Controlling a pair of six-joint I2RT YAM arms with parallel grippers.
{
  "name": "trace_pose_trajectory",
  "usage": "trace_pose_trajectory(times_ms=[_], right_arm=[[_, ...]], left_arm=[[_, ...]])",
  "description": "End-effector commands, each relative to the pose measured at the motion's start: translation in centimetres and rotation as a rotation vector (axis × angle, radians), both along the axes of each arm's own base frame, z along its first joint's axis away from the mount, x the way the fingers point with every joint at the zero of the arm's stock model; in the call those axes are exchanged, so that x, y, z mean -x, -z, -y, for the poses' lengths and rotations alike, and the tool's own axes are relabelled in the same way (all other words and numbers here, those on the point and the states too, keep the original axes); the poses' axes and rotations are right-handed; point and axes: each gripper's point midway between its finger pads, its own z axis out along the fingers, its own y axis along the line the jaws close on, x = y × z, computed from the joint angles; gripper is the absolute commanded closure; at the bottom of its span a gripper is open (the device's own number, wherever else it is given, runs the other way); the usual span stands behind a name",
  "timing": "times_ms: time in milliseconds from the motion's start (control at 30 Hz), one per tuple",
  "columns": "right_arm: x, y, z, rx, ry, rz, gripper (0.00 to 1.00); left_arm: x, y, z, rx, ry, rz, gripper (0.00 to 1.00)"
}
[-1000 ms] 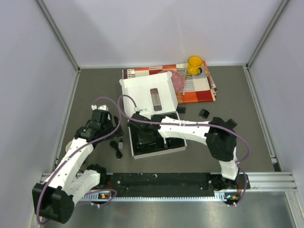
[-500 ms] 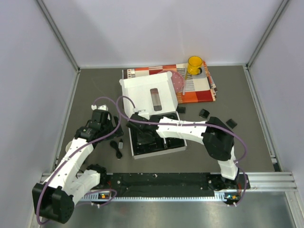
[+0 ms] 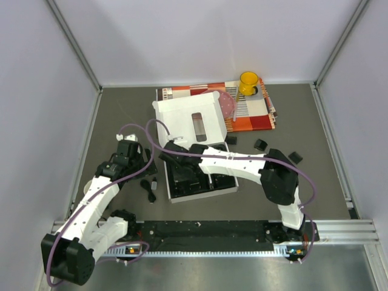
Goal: Sort the hair-cutting tools
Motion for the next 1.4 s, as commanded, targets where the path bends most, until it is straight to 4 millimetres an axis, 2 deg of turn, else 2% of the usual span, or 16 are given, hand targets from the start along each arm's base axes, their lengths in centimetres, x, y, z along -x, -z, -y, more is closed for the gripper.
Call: trace_pose_trajectory(times_ms=[0,200,333,433,467,500,533,567,600,633,700,733,833,1000,1167,1367], right_arm=[[-0.8,-6.0,-2.3,-0.117,-0.038,0.096,0.97],[-0.9,-8.2,-1.9,-0.134,-0.024,0.116,0.91],[-1.2,-9.5,0.2,-0.126,0.015,0.145,0.82],[-1.8,-9.6,2.3,-0.106,0.057,0.156,0.70],[-1.9,-10.7,3.0,-0.126,0.074,0.171,0.66],[-2.0,-10.8,3.6,-0.124,0.086,0.171,0.65],[-2.3,-10.2,4.7,-0.105,0.108,0.170,0.64],[-2.3,-11.0,5.4,-0.122,0.119,0.177,0.63],[-2.4,-11.0,6.0,-0.118,0.127,0.180,0.63],[-2.4,-10.4,6.8,-0.103,0.140,0.173,0.63],[-2.5,-10.8,7.8,-0.113,0.157,0.176,0.62],[-2.3,-10.2,8.4,-0.098,0.160,0.168,0.62],[-2.3,-9.8,9.5,-0.086,0.173,0.167,0.63],[-2.1,-9.2,10.5,-0.074,0.186,0.160,0.62],[-2.4,-9.5,11.6,-0.075,0.215,0.184,0.62],[-2.4,-9.4,12.7,-0.077,0.243,0.196,0.62]], left_arm=[[-0.7,-1.3,-0.4,-0.010,-0.034,0.039,0.07],[-0.6,-1.4,-0.5,-0.011,-0.043,0.040,0.06],[-0.6,-1.5,-0.3,-0.001,-0.040,0.038,0.07],[-0.3,-1.7,0.0,0.024,-0.047,0.018,0.06],[0.2,-1.6,0.1,0.034,-0.054,-0.007,0.06],[0.6,-1.4,0.7,0.063,-0.049,-0.037,0.07],[0.9,-1.0,0.9,0.088,-0.072,-0.059,0.07],[1.1,-0.7,1.1,0.103,-0.083,-0.080,0.08],[1.5,0.1,1.2,0.107,-0.094,-0.118,0.09],[2.0,0.9,1.3,0.115,-0.115,-0.152,0.10],[2.9,2.6,0.8,0.086,-0.156,-0.231,0.12],[3.3,3.3,0.1,0.059,-0.204,-0.264,0.15],[4.2,4.4,-0.8,0.022,-0.283,-0.311,0.18],[4.1,5.1,-0.9,0.038,-0.325,-0.282,0.30],[4.5,6.5,-0.7,0.041,-0.313,-0.312,0.43],[4.8,7.4,-0.8,0.018,-0.304,-0.360,0.46]])
